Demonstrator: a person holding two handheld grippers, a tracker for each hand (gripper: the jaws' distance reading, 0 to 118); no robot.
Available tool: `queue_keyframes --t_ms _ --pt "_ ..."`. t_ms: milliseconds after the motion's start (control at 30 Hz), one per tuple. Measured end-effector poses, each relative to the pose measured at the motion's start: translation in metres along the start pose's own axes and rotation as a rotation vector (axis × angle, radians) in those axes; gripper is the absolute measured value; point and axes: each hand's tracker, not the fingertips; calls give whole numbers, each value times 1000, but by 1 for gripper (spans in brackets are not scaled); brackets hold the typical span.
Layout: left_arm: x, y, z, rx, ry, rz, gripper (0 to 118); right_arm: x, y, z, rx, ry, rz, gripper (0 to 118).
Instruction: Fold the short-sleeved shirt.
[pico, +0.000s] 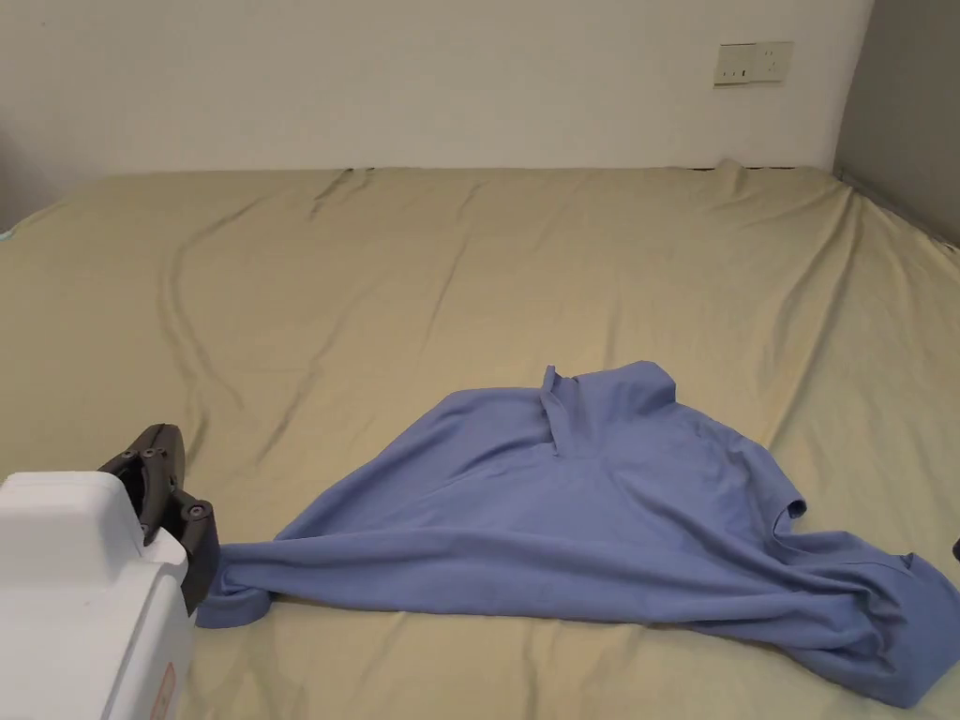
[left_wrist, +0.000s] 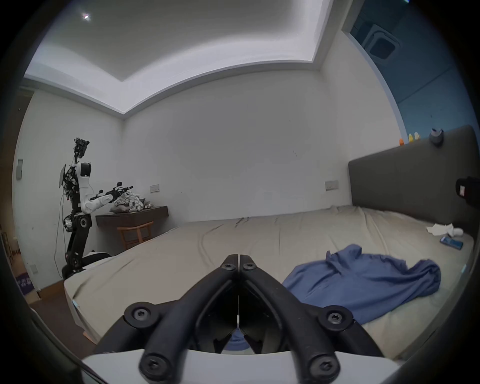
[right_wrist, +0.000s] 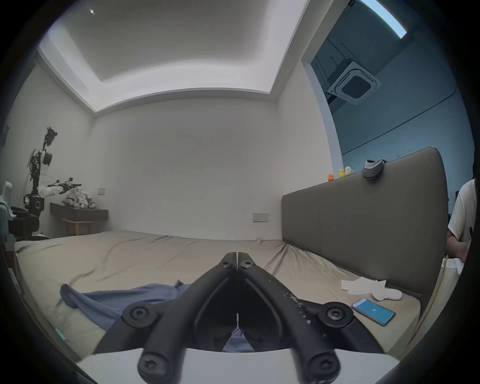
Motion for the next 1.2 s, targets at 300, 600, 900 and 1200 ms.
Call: queue_keyframes --t_ms 300,600,900,1200 --pt "-24 -46 -45 -292 -23 138 92 -3 -14 -9 -79 65 -17 2" --pt "-10 -105 -115 -544 -16 22 112 -20 -37 -44 -181 115 -14 2" --pt "-9 -125 -144 -570 -2 38 0 -31 -57 -84 -266 141 37 2" --pt "-9 -126 -140 -583 -25 58 0 -33 -70 -140 -469 200 -50 78"
